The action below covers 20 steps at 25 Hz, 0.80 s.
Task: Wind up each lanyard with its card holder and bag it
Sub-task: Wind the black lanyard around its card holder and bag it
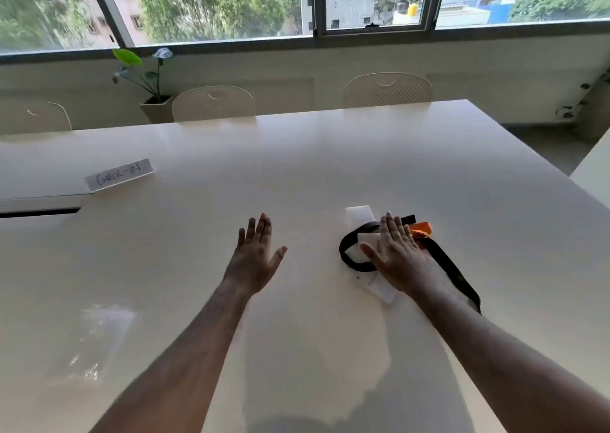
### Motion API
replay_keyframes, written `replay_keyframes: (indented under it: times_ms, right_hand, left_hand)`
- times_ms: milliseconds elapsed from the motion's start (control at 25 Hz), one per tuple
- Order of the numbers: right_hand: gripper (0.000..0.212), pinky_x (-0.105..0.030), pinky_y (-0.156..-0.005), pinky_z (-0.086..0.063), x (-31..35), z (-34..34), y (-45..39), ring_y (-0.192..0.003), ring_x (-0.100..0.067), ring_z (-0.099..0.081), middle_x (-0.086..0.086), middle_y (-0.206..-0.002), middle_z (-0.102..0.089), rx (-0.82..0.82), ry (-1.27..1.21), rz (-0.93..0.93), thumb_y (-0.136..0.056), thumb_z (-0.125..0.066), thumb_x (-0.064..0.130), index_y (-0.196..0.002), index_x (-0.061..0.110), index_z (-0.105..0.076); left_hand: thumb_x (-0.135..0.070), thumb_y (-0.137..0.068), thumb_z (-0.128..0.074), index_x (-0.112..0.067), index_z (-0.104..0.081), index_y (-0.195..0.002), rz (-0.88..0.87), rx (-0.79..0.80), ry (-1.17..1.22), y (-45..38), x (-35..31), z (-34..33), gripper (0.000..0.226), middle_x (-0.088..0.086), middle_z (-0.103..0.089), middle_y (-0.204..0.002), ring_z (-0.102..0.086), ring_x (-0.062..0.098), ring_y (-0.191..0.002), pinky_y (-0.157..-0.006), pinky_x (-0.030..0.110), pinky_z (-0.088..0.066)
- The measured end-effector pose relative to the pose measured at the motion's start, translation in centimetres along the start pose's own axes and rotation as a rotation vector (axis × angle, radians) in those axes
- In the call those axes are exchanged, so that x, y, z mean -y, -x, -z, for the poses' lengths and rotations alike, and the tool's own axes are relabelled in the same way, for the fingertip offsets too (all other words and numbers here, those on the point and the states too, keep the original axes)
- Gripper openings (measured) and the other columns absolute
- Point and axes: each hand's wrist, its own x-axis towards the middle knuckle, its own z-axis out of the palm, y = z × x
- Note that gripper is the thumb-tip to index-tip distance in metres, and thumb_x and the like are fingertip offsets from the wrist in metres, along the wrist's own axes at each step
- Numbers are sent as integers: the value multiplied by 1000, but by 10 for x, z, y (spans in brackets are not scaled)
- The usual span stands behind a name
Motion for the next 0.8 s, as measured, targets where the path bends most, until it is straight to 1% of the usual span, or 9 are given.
replay_keyframes:
  times_ms: [160, 240, 320, 440, 560, 640, 680, 720, 800]
  right_hand:
    - [82, -32, -128, 10, -10, -9, 17, -163, -19, 8, -10, -178, 0, 17, 55, 2, -109, -28, 59, -168, 6, -5]
    - [73, -32, -129, 8, -11, -10, 18, -164, -20, 3, -11, -178, -7, 3, 41, 23, -111, -34, 48, -168, 7, -11]
    - [69, -35, -132, 3, -11, -6, 18, -165, -22, -3, -12, -176, -15, -4, 30, 41, -111, -40, 40, -167, 7, -16]
    - [67, -37, -132, -3, -12, -1, 17, -164, -24, -14, -12, -172, -29, -50, 2, 59, -109, -50, 34, -165, 8, -25]
    - [68, -37, -131, -5, -13, 6, 17, -162, -25, -21, -11, -169, -34, -67, -23, 71, -107, -56, 35, -164, 11, -29]
    - [69, -42, -133, -11, -16, 7, 14, -159, -28, -27, -12, -165, -40, -44, -31, 71, -104, -62, 36, -161, 12, -34]
    - [68, -46, -132, -18, -18, 7, 12, -157, -31, -31, -12, -161, -44, -32, -47, 57, -102, -65, 36, -159, 13, -37]
    - [67, -49, -129, -25, -20, 7, 10, -154, -34, -35, -11, -156, -48, -23, -77, 36, -99, -68, 35, -156, 15, -40]
    - [60, -48, -122, -36, -22, 9, 4, -144, -35, -43, -7, -143, -54, -38, -148, 10, -94, -73, 31, -148, 19, -49]
  left_hand:
    - [-53, -110, -29, -7, 5, -165, 34, 95, 18, 18, -3, -19, 80, 5, 12, -174, 13, 21, -161, -129, 36, 8]
    - [-54, -110, -28, -9, 6, -165, 42, 124, 46, 22, -6, -26, 79, 2, 13, -174, 13, 19, -161, -129, 35, 8]
    - [-54, -110, -28, -10, 5, -166, 50, 151, 73, 26, -7, -33, 79, 1, 12, -175, 13, 18, -161, -129, 34, 8]
    - [-54, -110, -28, -10, 0, -166, 66, 167, 73, 29, -11, -44, 77, 1, 7, -176, 10, 18, -162, -130, 34, 8]
    - [-54, -110, -28, -11, -7, -167, 74, 126, 86, 30, -10, -46, 75, 0, 3, -176, 7, 17, -162, -131, 35, 7]
    - [-54, -110, -28, -12, -9, -167, 82, 103, 91, 30, -9, -49, 73, -1, 1, -176, 5, 17, -162, -131, 35, 6]
    - [-53, -110, -29, -13, -10, -167, 81, 93, 93, 31, -9, -50, 73, -1, 0, -176, 3, 17, -162, -131, 35, 5]
    - [-53, -110, -29, -13, -11, -167, 82, 89, 96, 30, -9, -50, 72, -1, -1, -176, 2, 17, -163, -131, 34, 4]
    - [-52, -110, -31, -14, -13, -167, 80, 76, 104, 30, -10, -50, 71, 0, -2, -176, 1, 17, -163, -130, 33, 4]
